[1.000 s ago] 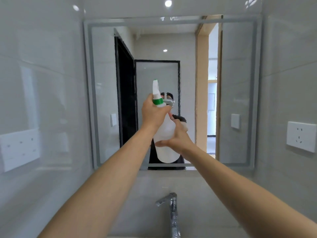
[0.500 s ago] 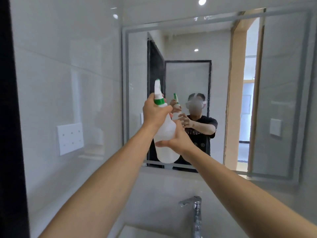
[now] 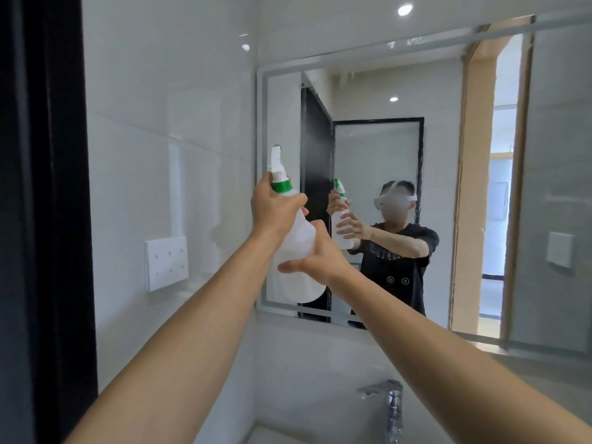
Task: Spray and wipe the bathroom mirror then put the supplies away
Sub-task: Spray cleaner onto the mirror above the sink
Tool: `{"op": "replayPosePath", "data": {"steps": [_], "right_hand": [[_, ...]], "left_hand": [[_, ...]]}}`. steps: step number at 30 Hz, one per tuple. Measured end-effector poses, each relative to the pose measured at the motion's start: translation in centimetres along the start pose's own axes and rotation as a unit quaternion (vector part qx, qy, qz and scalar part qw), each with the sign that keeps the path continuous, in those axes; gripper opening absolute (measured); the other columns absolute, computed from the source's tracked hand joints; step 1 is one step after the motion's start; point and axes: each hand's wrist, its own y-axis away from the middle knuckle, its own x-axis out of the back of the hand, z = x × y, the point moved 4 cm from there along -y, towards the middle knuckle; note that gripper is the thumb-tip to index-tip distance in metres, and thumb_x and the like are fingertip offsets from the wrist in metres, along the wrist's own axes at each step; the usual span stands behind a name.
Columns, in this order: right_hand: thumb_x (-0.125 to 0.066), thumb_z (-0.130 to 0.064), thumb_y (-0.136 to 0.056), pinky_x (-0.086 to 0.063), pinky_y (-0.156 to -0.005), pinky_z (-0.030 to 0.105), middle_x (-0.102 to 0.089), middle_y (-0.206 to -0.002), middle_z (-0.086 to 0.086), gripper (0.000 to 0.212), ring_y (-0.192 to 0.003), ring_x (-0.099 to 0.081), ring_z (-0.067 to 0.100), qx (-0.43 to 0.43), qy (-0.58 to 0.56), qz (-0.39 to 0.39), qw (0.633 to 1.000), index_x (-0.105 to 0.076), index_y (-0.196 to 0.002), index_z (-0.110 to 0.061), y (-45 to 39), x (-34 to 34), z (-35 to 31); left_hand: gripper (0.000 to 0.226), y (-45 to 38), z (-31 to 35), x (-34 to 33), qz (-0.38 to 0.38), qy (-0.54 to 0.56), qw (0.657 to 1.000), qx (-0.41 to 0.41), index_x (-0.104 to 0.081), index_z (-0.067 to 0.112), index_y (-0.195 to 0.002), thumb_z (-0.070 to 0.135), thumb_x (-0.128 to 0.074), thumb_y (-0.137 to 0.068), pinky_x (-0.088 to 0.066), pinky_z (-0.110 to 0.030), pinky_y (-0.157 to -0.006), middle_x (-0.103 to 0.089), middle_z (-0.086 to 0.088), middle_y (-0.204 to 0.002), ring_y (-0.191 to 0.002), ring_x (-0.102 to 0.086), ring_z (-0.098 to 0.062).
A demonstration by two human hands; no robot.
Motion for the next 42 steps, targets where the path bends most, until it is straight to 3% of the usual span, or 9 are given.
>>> {"op": "replayPosePath", "data": {"steps": [4,8,13,26,29,31,34,39,42], "right_hand": [[-0.088,-0.020,-0.068,-0.047,-0.068,0.025,-0.053,-0.114,0.001,0.082,-0.103,-0.057,0.019,0.000,0.005,0.006,1.000,-0.032,-0.128,-0.022,0.2,0.7,-0.1],[-0.089,-0.024,-0.067,-0.048,-0.073,0.031,-0.055,-0.110,-0.003,0.078,-0.101,-0.057,0.017,-0.007,0.001,0.043,0.999,-0.034,-0.123,-0.024,0.6,2.5,0.3],[-0.090,-0.025,-0.064,-0.053,-0.089,0.045,-0.057,-0.112,-0.003,0.080,-0.103,-0.058,0.018,-0.015,0.013,0.088,0.996,-0.036,-0.123,-0.025,1.4,6.3,1.1],[-0.090,-0.027,-0.062,-0.054,-0.084,0.038,-0.056,-0.114,-0.007,0.088,-0.106,-0.058,0.017,-0.048,0.055,0.185,0.980,-0.034,-0.130,-0.030,5.6,16.8,3.7],[-0.090,-0.029,-0.062,-0.052,-0.079,0.033,-0.054,-0.113,-0.006,0.087,-0.104,-0.056,0.014,-0.066,0.068,0.210,0.973,-0.033,-0.127,-0.031,6.9,18.9,4.2],[-0.090,-0.026,-0.066,-0.048,-0.072,0.027,-0.055,-0.108,-0.007,0.080,-0.097,-0.056,0.011,-0.081,0.072,0.225,0.968,-0.033,-0.124,-0.030,8.0,20.6,4.2],[-0.089,-0.024,-0.068,-0.044,-0.067,0.025,-0.054,-0.106,-0.009,0.078,-0.097,-0.056,0.012,-0.093,0.083,0.250,0.960,-0.034,-0.122,-0.029,9.6,23.2,4.3],[-0.089,-0.024,-0.067,-0.048,-0.077,0.032,-0.054,-0.110,-0.006,0.079,-0.103,-0.057,0.018,-0.111,0.111,0.291,0.944,-0.035,-0.124,-0.029,12.1,27.0,4.6],[-0.090,-0.024,-0.065,-0.051,-0.087,0.039,-0.056,-0.112,-0.004,0.080,-0.106,-0.058,0.019,-0.119,0.124,0.309,0.936,-0.036,-0.124,-0.028,13.5,28.6,4.8]], "left_hand": [[0.031,-0.1,0.3,-0.7,-0.012,0.008,1.000,-0.005,-0.057,0.007,-0.102,-0.002,-0.070,-0.075,-0.053,-0.021,-0.048,-0.056,-0.001,-0.080,-0.052,-0.066,-0.010],[0.040,-0.3,0.9,-2.8,-0.044,0.038,0.998,-0.014,-0.060,0.008,-0.109,-0.002,-0.072,-0.073,-0.064,-0.041,-0.066,-0.063,-0.003,-0.094,-0.075,-0.067,-0.027],[0.042,0.2,2.1,-6.7,-0.089,0.049,0.995,-0.025,-0.061,0.023,-0.099,0.016,-0.071,-0.058,-0.059,-0.058,-0.074,-0.063,0.000,-0.095,-0.082,-0.068,-0.044],[0.033,3.3,4.6,-17.9,-0.163,0.098,0.981,-0.046,-0.059,0.008,-0.095,0.005,-0.074,-0.066,-0.059,-0.044,-0.068,-0.062,-0.005,-0.080,-0.068,-0.063,-0.020],[0.034,4.3,5.5,-20.5,-0.199,0.120,0.972,-0.046,-0.060,0.011,-0.100,0.000,-0.074,-0.070,-0.058,-0.035,-0.062,-0.066,-0.007,-0.092,-0.061,-0.065,-0.013],[0.037,5.1,6.1,-22.3,-0.221,0.129,0.966,-0.041,-0.059,0.017,-0.101,0.004,-0.074,-0.069,-0.061,-0.042,-0.067,-0.067,-0.004,-0.099,-0.066,-0.070,-0.024],[0.040,6.4,7.4,-24.6,-0.244,0.130,0.960,-0.042,-0.059,0.027,-0.098,0.017,-0.073,-0.061,-0.060,-0.055,-0.073,-0.068,0.009,-0.085,-0.069,-0.073,-0.031],[0.043,8.7,9.6,-28.1,-0.271,0.162,0.947,-0.050,-0.060,0.012,-0.103,0.009,-0.074,-0.063,-0.060,-0.055,-0.073,-0.065,-0.004,-0.091,-0.080,-0.070,-0.036],[0.039,9.8,10.4,-29.7,-0.282,0.163,0.944,-0.052,-0.060,0.011,-0.100,0.010,-0.072,-0.062,-0.062,-0.037,-0.063,-0.068,-0.008,-0.091,-0.075,-0.072,-0.036]]}}
